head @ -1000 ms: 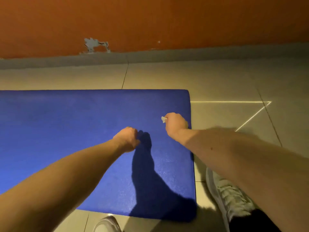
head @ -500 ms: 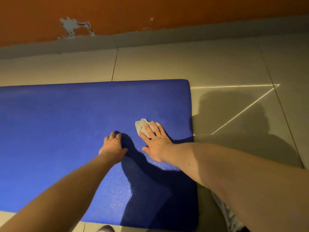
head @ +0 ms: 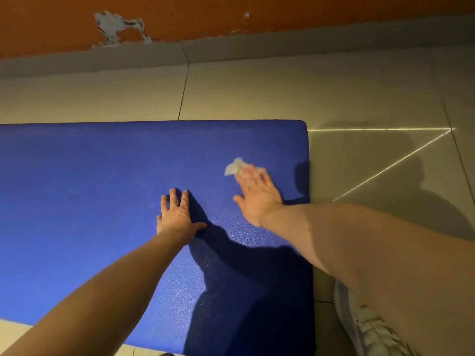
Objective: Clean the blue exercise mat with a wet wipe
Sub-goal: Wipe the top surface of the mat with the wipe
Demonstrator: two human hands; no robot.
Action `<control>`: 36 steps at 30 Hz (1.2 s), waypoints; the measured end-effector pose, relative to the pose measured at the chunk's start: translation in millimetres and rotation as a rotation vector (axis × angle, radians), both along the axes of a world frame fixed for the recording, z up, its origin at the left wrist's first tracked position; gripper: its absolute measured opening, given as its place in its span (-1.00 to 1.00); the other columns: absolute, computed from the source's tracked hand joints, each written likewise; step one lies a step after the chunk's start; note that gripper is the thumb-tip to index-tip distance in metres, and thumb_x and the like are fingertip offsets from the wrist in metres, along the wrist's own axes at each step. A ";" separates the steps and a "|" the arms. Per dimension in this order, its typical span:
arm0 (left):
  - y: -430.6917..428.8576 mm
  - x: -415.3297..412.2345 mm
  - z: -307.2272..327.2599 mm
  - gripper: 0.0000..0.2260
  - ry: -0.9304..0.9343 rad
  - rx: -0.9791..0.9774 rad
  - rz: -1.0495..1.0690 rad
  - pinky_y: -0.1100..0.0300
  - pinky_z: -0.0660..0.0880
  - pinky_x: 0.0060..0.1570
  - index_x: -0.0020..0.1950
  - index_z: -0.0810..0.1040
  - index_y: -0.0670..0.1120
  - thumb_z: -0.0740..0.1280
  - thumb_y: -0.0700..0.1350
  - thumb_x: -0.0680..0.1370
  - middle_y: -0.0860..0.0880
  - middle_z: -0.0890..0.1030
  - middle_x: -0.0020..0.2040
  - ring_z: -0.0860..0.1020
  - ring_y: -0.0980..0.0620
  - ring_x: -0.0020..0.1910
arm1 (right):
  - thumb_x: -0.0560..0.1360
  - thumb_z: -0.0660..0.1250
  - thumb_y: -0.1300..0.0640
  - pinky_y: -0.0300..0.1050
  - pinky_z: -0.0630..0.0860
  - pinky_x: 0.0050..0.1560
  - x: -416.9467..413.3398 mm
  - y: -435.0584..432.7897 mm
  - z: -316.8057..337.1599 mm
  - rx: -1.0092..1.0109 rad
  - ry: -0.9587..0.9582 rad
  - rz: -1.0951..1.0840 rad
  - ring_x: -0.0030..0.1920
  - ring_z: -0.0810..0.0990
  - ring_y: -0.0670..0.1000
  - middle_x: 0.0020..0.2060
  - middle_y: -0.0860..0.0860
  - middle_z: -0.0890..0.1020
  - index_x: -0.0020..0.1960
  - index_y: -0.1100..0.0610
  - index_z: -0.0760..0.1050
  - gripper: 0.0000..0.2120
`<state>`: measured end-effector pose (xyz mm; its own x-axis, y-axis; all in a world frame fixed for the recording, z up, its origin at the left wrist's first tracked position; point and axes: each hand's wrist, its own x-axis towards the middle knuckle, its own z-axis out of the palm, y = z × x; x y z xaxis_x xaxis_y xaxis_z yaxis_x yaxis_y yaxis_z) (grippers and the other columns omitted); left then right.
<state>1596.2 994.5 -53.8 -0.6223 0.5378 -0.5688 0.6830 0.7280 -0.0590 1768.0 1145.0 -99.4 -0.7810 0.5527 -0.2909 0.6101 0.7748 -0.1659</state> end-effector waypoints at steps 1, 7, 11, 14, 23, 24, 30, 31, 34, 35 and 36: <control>-1.0 -2.2 1.1 0.01 0.018 -0.012 0.020 -0.21 0.12 0.53 0.63 -0.20 0.07 0.45 0.26 0.46 0.00 -0.28 0.63 -0.24 -0.15 0.60 | 0.69 -0.11 -0.20 0.13 -0.25 0.59 4.2 12.7 1.5 -0.001 -0.008 -0.109 0.61 -0.32 0.09 0.59 0.02 -0.36 0.65 0.09 -0.23 -0.33; -10.3 -16.0 -1.2 -0.03 -0.098 -0.038 0.096 -0.21 0.24 0.48 0.63 -0.20 0.11 0.40 0.28 0.49 0.02 -0.27 0.63 -0.24 -0.15 0.60 | 0.67 -0.13 -0.23 0.15 -0.25 0.58 -24.0 -4.7 3.3 -0.006 -0.044 -0.391 0.59 -0.35 0.21 0.58 0.19 -0.37 0.60 0.26 -0.34 -0.23; -10.5 -18.2 -2.3 -0.05 -0.084 -0.040 0.086 -0.17 0.29 0.45 0.63 -0.20 0.11 0.40 0.27 0.50 0.02 -0.26 0.63 -0.23 -0.15 0.60 | 0.67 -0.13 -0.26 0.22 -0.26 0.56 -47.5 -43.2 4.5 -0.053 -0.053 -0.227 0.56 -0.40 0.30 0.56 0.26 -0.38 0.58 0.29 -0.38 -0.20; -9.6 -17.0 -3.3 -0.05 -0.073 -0.038 0.079 -0.17 0.30 0.45 0.63 -0.20 0.11 0.39 0.27 0.50 0.02 -0.26 0.63 -0.23 -0.15 0.60 | 0.66 -0.12 -0.28 0.29 -0.26 0.55 -50.2 -44.3 5.6 -0.029 -0.073 -0.169 0.55 -0.38 0.37 0.56 0.32 -0.33 0.60 0.26 -0.35 -0.20; -14.2 -16.9 -7.3 -0.04 -0.051 -0.029 0.067 -0.21 0.34 0.42 0.63 -0.20 0.13 0.38 0.32 0.48 0.04 -0.26 0.63 -0.22 -0.15 0.60 | 0.61 0.14 -0.14 0.19 0.11 0.55 -6.6 -11.8 6.0 0.059 0.138 0.082 0.53 0.18 0.25 0.56 0.19 0.23 0.64 0.14 0.02 -0.29; -14.0 -16.6 -7.6 -0.04 -0.052 -0.028 0.074 -0.21 0.35 0.42 0.62 -0.21 0.14 0.38 0.31 0.48 0.05 -0.26 0.63 -0.22 -0.14 0.60 | 0.60 0.16 -0.10 0.15 0.18 0.53 -4.1 -7.5 6.7 0.072 0.176 0.102 0.49 0.25 0.22 0.51 0.16 0.30 0.63 0.16 0.07 -0.31; -13.2 -16.4 -8.8 -0.05 -0.045 -0.034 0.075 -0.22 0.34 0.43 0.63 -0.21 0.14 0.37 0.31 0.49 0.05 -0.27 0.62 -0.23 -0.15 0.60 | 0.57 0.24 -0.04 0.19 0.14 0.54 -0.7 6.3 6.1 0.144 0.194 0.148 0.53 0.17 0.23 0.50 0.16 0.26 0.59 0.08 0.18 -0.36; -12.8 -16.3 -9.2 -0.05 -0.044 -0.035 0.076 -0.23 0.32 0.43 0.63 -0.21 0.13 0.37 0.31 0.49 0.05 -0.27 0.62 -0.23 -0.15 0.60 | 0.58 0.22 -0.05 0.21 0.11 0.56 -0.7 6.1 4.7 0.141 0.188 0.174 0.58 0.08 0.23 0.56 0.15 0.19 0.61 0.05 0.15 -0.36; -11.8 -15.6 -9.7 -0.04 -0.045 -0.032 0.084 -0.24 0.30 0.44 0.63 -0.20 0.13 0.39 0.29 0.48 0.04 -0.27 0.63 -0.22 -0.16 0.60 | 0.64 0.06 -0.16 0.22 0.00 0.58 -1.2 4.4 -5.8 0.122 0.131 0.240 0.62 -0.21 0.21 0.64 0.13 -0.07 0.65 0.03 0.04 -0.36; -11.2 -15.6 -9.6 -0.04 -0.046 -0.032 0.086 -0.24 0.30 0.45 0.63 -0.21 0.13 0.40 0.29 0.48 0.04 -0.27 0.63 -0.22 -0.16 0.60 | 0.65 -0.04 -0.21 0.22 -0.05 0.59 -2.2 3.8 -9.5 0.105 0.102 0.234 0.61 -0.27 0.21 0.64 0.13 -0.13 0.66 0.03 0.00 -0.36; -10.9 -15.5 -9.3 -0.03 -0.047 -0.034 0.087 -0.24 0.30 0.45 0.63 -0.21 0.13 0.40 0.28 0.48 0.03 -0.27 0.63 -0.23 -0.16 0.60 | 0.64 -0.15 -0.24 0.22 -0.10 0.59 -4.4 2.6 -12.5 0.081 0.074 0.214 0.60 -0.32 0.21 0.64 0.13 -0.17 0.66 0.02 -0.03 -0.34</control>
